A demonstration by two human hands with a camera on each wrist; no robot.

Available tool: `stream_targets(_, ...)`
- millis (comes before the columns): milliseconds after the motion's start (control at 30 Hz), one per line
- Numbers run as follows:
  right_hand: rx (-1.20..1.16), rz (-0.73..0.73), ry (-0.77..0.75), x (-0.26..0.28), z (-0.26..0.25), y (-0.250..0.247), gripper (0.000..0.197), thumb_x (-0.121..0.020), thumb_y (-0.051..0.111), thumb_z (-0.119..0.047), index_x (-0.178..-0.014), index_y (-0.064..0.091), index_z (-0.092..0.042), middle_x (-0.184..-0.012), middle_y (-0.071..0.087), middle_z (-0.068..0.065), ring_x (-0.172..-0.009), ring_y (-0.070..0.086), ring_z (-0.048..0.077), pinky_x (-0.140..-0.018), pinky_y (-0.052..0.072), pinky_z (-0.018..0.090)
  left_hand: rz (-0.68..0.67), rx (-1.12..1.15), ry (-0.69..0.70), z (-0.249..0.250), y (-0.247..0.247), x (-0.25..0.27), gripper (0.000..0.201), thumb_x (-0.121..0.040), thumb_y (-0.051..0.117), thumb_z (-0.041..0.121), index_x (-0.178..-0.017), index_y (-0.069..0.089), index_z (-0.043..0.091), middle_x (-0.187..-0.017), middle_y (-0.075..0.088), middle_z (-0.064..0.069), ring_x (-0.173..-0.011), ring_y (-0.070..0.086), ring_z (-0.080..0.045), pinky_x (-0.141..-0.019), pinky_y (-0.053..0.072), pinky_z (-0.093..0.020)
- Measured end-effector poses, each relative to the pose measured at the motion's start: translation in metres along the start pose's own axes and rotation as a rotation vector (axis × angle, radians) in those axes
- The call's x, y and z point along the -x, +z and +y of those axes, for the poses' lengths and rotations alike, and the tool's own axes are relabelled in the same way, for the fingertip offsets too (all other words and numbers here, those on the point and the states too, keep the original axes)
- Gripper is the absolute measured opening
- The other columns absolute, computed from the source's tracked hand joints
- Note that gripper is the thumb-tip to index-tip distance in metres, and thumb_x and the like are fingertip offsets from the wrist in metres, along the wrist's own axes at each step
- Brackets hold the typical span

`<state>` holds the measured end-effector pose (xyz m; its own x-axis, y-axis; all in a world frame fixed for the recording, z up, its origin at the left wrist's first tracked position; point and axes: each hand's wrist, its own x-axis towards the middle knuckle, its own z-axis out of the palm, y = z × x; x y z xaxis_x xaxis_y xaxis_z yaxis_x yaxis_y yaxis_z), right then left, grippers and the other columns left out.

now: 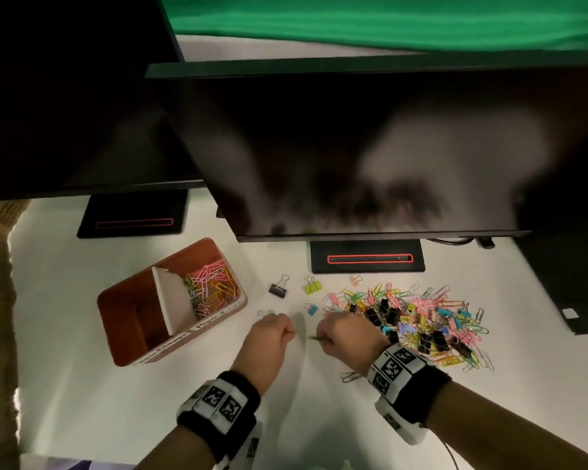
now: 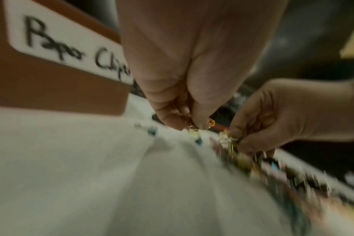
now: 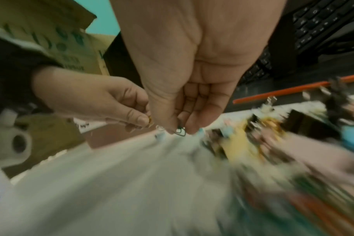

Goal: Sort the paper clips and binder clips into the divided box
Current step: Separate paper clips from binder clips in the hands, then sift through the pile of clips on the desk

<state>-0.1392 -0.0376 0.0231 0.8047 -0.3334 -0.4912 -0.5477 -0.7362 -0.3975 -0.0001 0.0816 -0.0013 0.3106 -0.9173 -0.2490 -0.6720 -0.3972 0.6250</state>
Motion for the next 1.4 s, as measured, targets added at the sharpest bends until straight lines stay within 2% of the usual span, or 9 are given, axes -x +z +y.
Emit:
stream_targets(100, -0.061, 0.148, -0.086, -0.023, -0.032, -0.037, 0.019, -0.089, 0.048, -0.02, -0.097, 0.065, -0.015, -0.099, 0.065, 0.007, -0.089, 0.062, 0.027, -0.077, 0.051, 0.033, 0.262, 0.109, -0.007, -0.004, -0.06, 0.009, 0.007, -0.086, 0.06, 0.011, -0.085, 0.06, 0.017, -0.08, 0.058, 0.008, -0.075, 0.053, 0.0, -0.067, 0.039, -0.009)
stream_targets(200, -0.106, 0.231, -0.144, -0.06, -0.076, -0.064, 0.02, -0.089, 0.051, -0.019, -0.099, 0.067, -0.014, -0.101, 0.064, 0.009, -0.091, 0.062, 0.029, -0.081, 0.051, 0.037, 0.406, 0.125, -0.116, -0.03, -0.109, 0.005, 0.01, -0.082, 0.065, 0.008, -0.084, 0.061, 0.017, -0.08, 0.063, 0.004, -0.076, 0.059, -0.007, -0.068, 0.041, -0.006)
stream_targets(367, -0.147, 0.179, -0.119, -0.119, -0.125, -0.068, 0.025, -0.088, 0.058, -0.021, -0.111, 0.061, -0.011, -0.113, 0.06, 0.014, -0.103, 0.059, 0.032, -0.09, 0.049, 0.041, 0.331, 0.096, -0.358, -0.066, -0.131, -0.007, 0.012, -0.079, 0.071, 0.013, -0.09, 0.067, 0.014, -0.092, 0.069, -0.002, -0.084, 0.062, -0.013, -0.083, 0.049, -0.026)
stream_targets(467, -0.242, 0.216, -0.157, -0.113, -0.122, -0.063, 0.034, -0.087, 0.062, -0.028, -0.118, 0.057, -0.015, -0.114, 0.061, 0.01, -0.103, 0.059, 0.026, -0.091, 0.049, 0.039, 0.372, -0.029, -0.228, -0.066, -0.13, -0.006, 0.019, -0.08, 0.068, 0.011, -0.099, 0.067, 0.012, -0.101, 0.064, -0.005, -0.088, 0.062, -0.017, -0.086, 0.051, -0.032)
stream_targets(533, -0.265, 0.288, -0.187, -0.094, -0.103, -0.059, 0.034, -0.087, 0.061, -0.035, -0.118, 0.058, -0.02, -0.112, 0.062, 0.004, -0.101, 0.059, 0.021, -0.089, 0.049, 0.035, 0.411, -0.022, -0.102, -0.053, -0.125, -0.003, 0.019, -0.081, 0.068, 0.011, -0.1, 0.066, 0.013, -0.099, 0.06, -0.001, -0.085, 0.059, -0.013, -0.081, 0.049, -0.025)
stream_targets(633, -0.231, 0.364, -0.137, -0.056, -0.053, -0.051, 0.03, -0.087, 0.06, -0.039, -0.111, 0.063, -0.022, -0.107, 0.065, 0.0, -0.101, 0.058, 0.02, -0.088, 0.049, 0.033, 0.342, 0.074, 0.028, -0.021, -0.104, -0.002, 0.017, -0.081, 0.068, 0.015, -0.098, 0.065, 0.018, -0.095, 0.056, 0.005, -0.075, 0.056, -0.004, -0.072, 0.044, -0.012)
stream_targets(933, -0.149, 0.317, 0.2, 0.013, 0.077, -0.038, 0.029, -0.093, 0.051, -0.022, -0.12, 0.059, -0.022, -0.12, 0.063, 0.0, -0.113, 0.056, 0.018, -0.098, 0.042, 0.031, -0.155, 0.061, 0.08, 0.042, 0.012, -0.031, 0.025, -0.085, 0.061, 0.023, -0.107, 0.052, 0.029, -0.105, 0.047, 0.011, -0.095, 0.051, -0.009, -0.084, 0.045, -0.025)
stream_targets(1200, -0.149, 0.081, 0.216, -0.02, 0.089, -0.029, 0.037, -0.089, 0.051, -0.016, -0.125, 0.056, -0.024, -0.131, 0.054, 0.001, -0.12, 0.05, 0.022, -0.102, 0.042, 0.034, -0.121, -0.087, 0.03, 0.039, 0.053, -0.053, 0.033, -0.086, 0.059, 0.018, -0.117, 0.051, 0.024, -0.113, 0.048, 0.003, -0.103, 0.051, -0.016, -0.09, 0.049, -0.031)
stream_targets(1400, -0.061, 0.036, 0.174, -0.029, 0.089, -0.023, 0.026, -0.086, 0.056, -0.023, -0.111, 0.061, -0.025, -0.118, 0.063, 0.001, -0.108, 0.057, 0.021, -0.094, 0.047, 0.035, -0.096, 0.027, -0.015, 0.032, 0.051, -0.054, 0.003, -0.086, 0.06, 0.017, -0.084, 0.058, 0.019, -0.089, 0.055, 0.005, -0.078, 0.057, -0.009, -0.073, 0.049, -0.021)
